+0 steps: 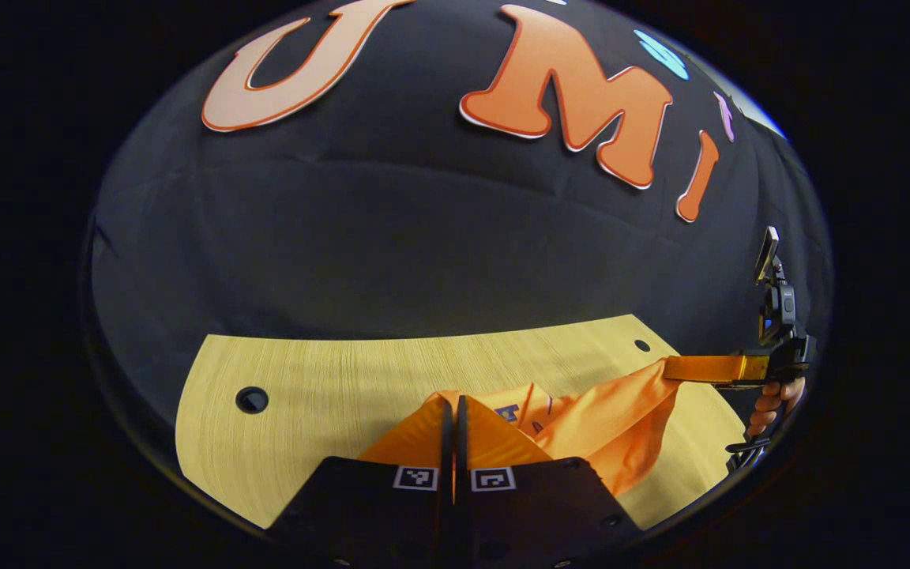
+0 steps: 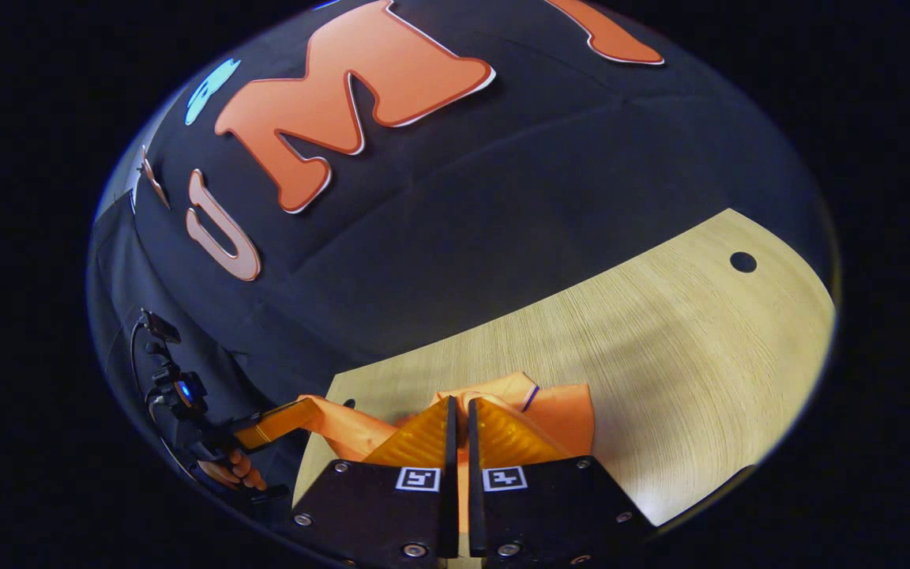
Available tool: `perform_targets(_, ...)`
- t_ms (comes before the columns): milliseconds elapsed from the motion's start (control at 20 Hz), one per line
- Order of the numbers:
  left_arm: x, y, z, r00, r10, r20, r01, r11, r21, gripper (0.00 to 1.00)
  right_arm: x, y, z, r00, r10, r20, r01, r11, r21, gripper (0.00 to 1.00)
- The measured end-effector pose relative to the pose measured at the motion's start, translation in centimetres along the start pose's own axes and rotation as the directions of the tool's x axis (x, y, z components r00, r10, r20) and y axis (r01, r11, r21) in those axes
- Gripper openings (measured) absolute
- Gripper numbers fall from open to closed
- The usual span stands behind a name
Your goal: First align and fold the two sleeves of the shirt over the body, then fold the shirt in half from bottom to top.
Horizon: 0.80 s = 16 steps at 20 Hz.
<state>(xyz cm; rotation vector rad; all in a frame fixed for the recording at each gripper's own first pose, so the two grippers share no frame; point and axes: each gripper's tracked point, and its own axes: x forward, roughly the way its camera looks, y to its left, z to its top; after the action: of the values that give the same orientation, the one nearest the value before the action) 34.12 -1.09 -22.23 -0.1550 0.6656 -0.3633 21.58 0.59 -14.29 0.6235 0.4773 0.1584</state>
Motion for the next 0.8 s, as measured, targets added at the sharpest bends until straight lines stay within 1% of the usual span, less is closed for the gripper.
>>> perform_targets(50, 1.4, 0.4, -0.1, 1.0, -0.001, -0.011, 0.001, 1.0, 0.005, 0.01, 1.1, -0.5, 0.2, 1.0, -0.015, -0.008, 0.015, 1.0, -0.001, 0.05)
perform_targets(200, 4.4, 2.2, -0.8, 0.999, 0.038, -0.039, -0.037, 0.999, 0.028, 0.01, 4.0, -2.5, 0.7, 0.997, -0.073, -0.035, 0.072, 0.997, -0.005, 0.06)
perform_targets(250, 5.5, 3.1, -1.3, 0.996, 0.066, -0.059, -0.063, 0.997, 0.04, 0.01, 4.7, -3.7, 0.5, 0.993, -0.108, -0.052, 0.108, 0.994, -0.004, 0.05)
perform_targets(300, 6.4, 4.5, -2.3, 0.99, 0.111, -0.085, -0.106, 0.992, 0.063, 0.01, 5.4, -5.3, 0.3, 0.985, -0.16, -0.066, 0.16, 0.987, 0.001, 0.05)
perform_targets(350, 6.9, 5.7, -3.2, 0.981, 0.154, -0.119, -0.144, 0.986, 0.089, 0.01, 5.7, -7.3, -0.3, 0.968, -0.227, -0.105, 0.228, 0.974, 0.005, 0.05)
perform_targets(400, 7.4, 6.8, -4.4, 0.971, 0.187, -0.15, -0.172, 0.98, 0.103, 0.03, 5.9, -8.9, -0.7, 0.953, -0.271, -0.135, 0.276, 0.961, 0.018, 0.05)
perform_targets(450, 7.3, 7.4, -5.2, 0.962, 0.206, -0.178, -0.19, 0.976, 0.104, 0.09, 5.6, -9.5, -0.9, 0.945, -0.29, -0.148, 0.296, 0.955, 0.017, 0.08)
perform_targets(500, 7.1, 8.0, -5.6, 0.957, 0.222, -0.185, -0.207, 0.974, 0.095, 0.27, 5.3, -10.0, -0.7, 0.945, -0.299, -0.132, 0.303, 0.953, 0.01, 0.13)
perform_targets(550, 6.8, 8.3, -5.4, 0.957, 0.228, -0.18, -0.217, 0.973, 0.079, 0.45, 5.0, -10.3, -0.1, 0.949, -0.296, -0.107, 0.298, 0.955, -0.002, 0.28)
perform_targets(600, 6.2, 8.2, -5.0, 0.956, 0.237, -0.17, -0.228, 0.971, 0.071, 0.63, 4.4, -10.6, 0.2, 0.952, -0.295, -0.087, 0.295, 0.955, -0.013, 0.35)
perform_targets(650, 5.7, 8.3, -4.6, 0.957, 0.243, -0.16, -0.236, 0.97, 0.066, 0.81, 4.0, -10.5, 0.6, 0.953, -0.293, -0.07, 0.292, 0.956, -0.022, 0.52)
perform_targets(700, 5.2, 8.4, -4.2, 0.959, 0.244, -0.147, -0.237, 0.969, 0.062, 0.85, 3.7, -9.8, 0.7, 0.957, -0.284, -0.056, 0.282, 0.959, -0.035, 0.54)
perform_targets(750, 4.5, 8.2, -3.5, 0.962, 0.241, -0.131, -0.235, 0.97, 0.06, 0.89, 3.2, -9.3, 1.0, 0.959, -0.28, -0.038, 0.277, 0.959, -0.052, 0.74)
perform_targets(800, 3.4, 7.7, -2.6, 0.965, 0.24, -0.109, -0.235, 0.97, 0.061, 0.9, 2.5, -8.7, 1.6, 0.96, -0.278, -0.016, 0.276, 0.958, -0.074, 0.78)
